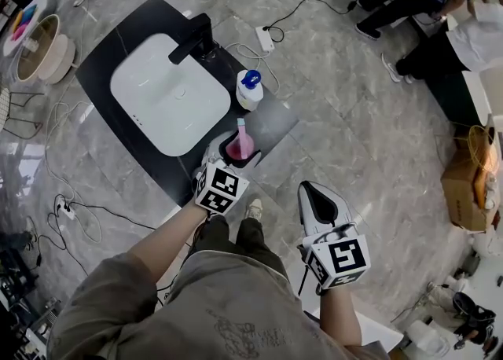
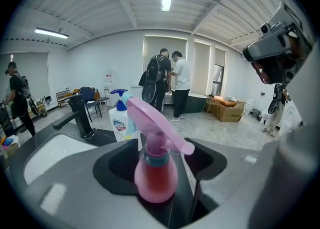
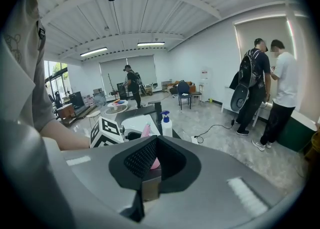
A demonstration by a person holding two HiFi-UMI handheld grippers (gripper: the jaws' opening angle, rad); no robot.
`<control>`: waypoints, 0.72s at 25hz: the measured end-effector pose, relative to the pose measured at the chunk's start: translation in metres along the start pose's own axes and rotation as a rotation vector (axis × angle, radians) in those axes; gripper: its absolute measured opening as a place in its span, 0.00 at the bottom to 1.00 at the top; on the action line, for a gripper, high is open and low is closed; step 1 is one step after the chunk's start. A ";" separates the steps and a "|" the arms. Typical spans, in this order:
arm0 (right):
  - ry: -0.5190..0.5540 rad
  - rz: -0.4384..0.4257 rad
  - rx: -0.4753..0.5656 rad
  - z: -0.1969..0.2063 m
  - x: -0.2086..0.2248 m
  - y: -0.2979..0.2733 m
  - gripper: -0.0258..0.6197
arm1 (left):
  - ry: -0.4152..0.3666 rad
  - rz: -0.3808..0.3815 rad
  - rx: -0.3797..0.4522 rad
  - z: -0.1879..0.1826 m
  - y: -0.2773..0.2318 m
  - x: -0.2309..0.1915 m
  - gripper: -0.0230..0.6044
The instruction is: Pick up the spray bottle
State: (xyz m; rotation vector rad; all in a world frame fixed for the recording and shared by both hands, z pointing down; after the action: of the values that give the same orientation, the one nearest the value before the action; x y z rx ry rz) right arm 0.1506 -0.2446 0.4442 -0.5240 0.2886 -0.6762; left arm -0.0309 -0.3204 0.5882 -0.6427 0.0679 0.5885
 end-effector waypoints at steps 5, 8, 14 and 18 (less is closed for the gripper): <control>-0.007 0.000 -0.009 0.004 0.000 -0.006 0.08 | 0.007 -0.022 0.019 -0.002 0.000 -0.005 0.39; -0.004 -0.003 -0.006 0.003 -0.001 -0.006 0.08 | -0.009 -0.038 0.019 -0.004 0.005 -0.004 0.32; 0.009 -0.008 0.014 -0.003 -0.002 -0.004 0.08 | 0.025 -0.026 0.047 -0.012 0.021 -0.002 0.28; 0.003 -0.002 0.048 -0.013 0.000 0.003 0.08 | 0.035 -0.022 0.091 -0.027 0.037 0.001 0.28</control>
State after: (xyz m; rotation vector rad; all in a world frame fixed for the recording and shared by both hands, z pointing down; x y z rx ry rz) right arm 0.1466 -0.2480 0.4317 -0.4771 0.2744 -0.6845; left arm -0.0468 -0.3124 0.5463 -0.5651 0.1195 0.5502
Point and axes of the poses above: the fingertips, and each gripper's own axes: y backward along the fingers, x to its right, z out of its underside, the point moved 8 cm from there along y, backward along the fingers, and after that the axes turned 14 degrees about y, right-handed, at the moved point
